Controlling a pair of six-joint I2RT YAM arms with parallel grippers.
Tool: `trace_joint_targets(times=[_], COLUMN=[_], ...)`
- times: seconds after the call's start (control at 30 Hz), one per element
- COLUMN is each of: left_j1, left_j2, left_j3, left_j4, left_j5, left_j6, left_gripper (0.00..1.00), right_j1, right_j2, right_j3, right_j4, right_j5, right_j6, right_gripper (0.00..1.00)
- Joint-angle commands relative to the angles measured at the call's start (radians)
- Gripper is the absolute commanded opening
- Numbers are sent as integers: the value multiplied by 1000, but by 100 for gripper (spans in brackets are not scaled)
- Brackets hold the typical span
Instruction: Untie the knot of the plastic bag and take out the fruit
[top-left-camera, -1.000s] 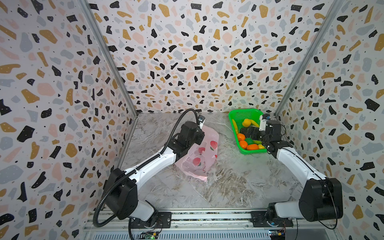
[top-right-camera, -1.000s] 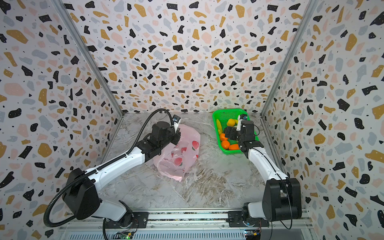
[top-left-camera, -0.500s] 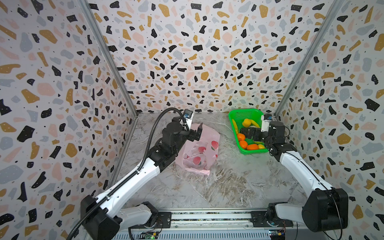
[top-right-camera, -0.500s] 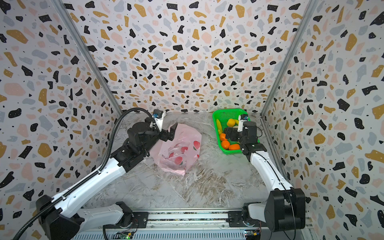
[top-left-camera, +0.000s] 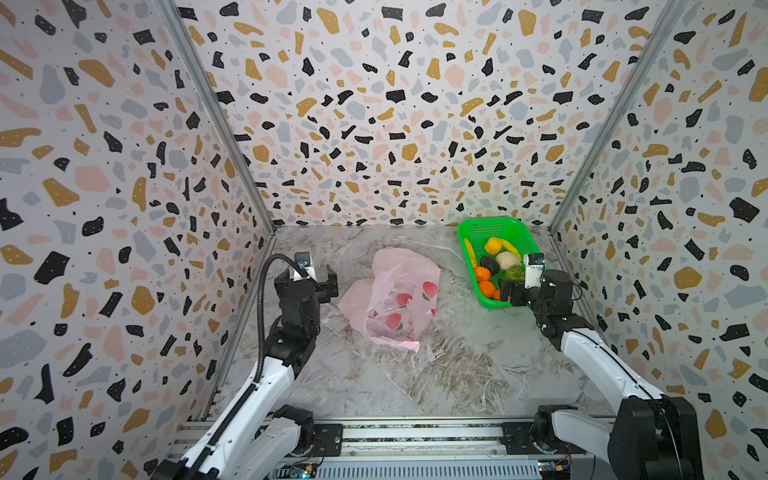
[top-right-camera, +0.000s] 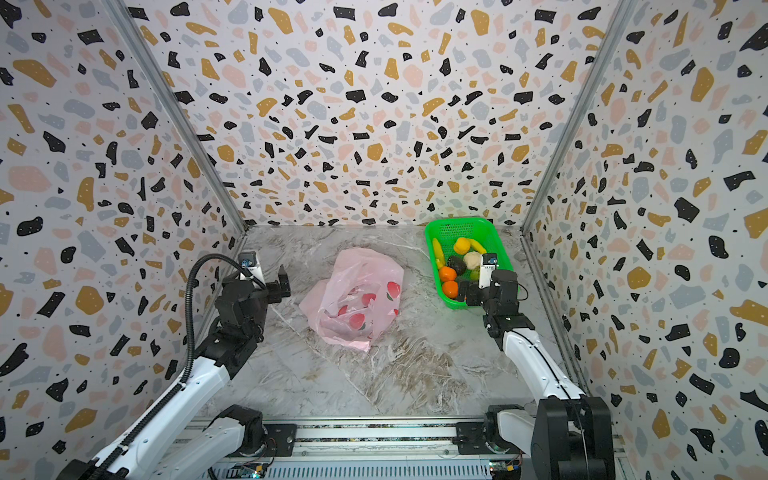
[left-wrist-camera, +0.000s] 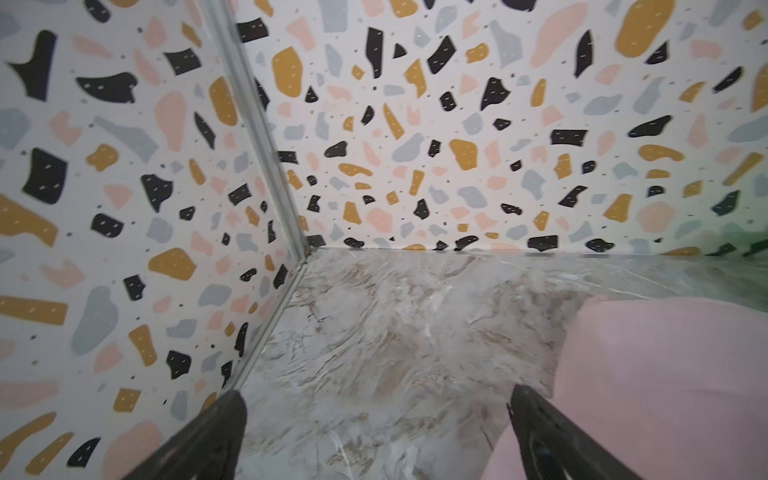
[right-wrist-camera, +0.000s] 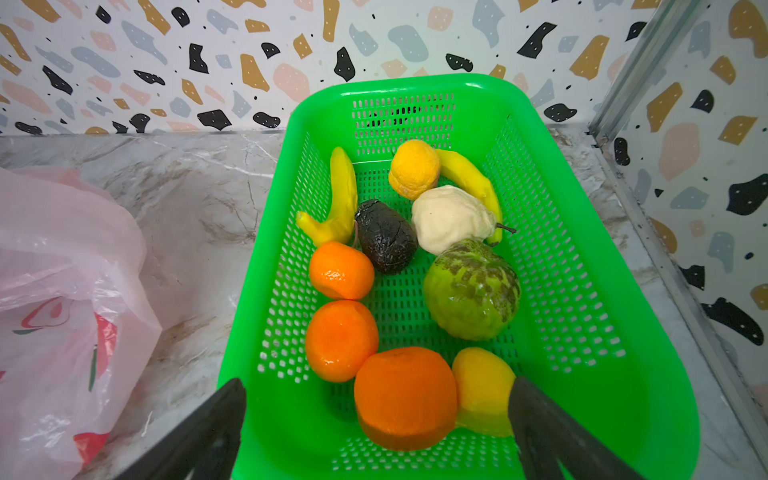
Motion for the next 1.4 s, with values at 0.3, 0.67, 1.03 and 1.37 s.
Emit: trace_joint_targets(times=[0.3, 0.67, 1.03, 1.37], left_j1=[101, 103, 103, 104], left_j2=[132, 308, 488, 520], left_j3=[-342, -404, -444, -421], left_j4=[640, 830, 1046, 1031], left_j5=[13, 54, 13, -7], left_j6=[87, 17, 1, -12], left_gripper=[100, 100, 100, 100], right_j1=[-14, -33, -22, 11], right_j2=[101, 200, 341, 346], right_j3=[-223, -314, -409, -398], right_j4=[553, 787, 1072, 1055], right_j5=[50, 42, 39, 98], right_j6=[-90, -89, -95, -110], right_gripper=[99, 99, 99, 99])
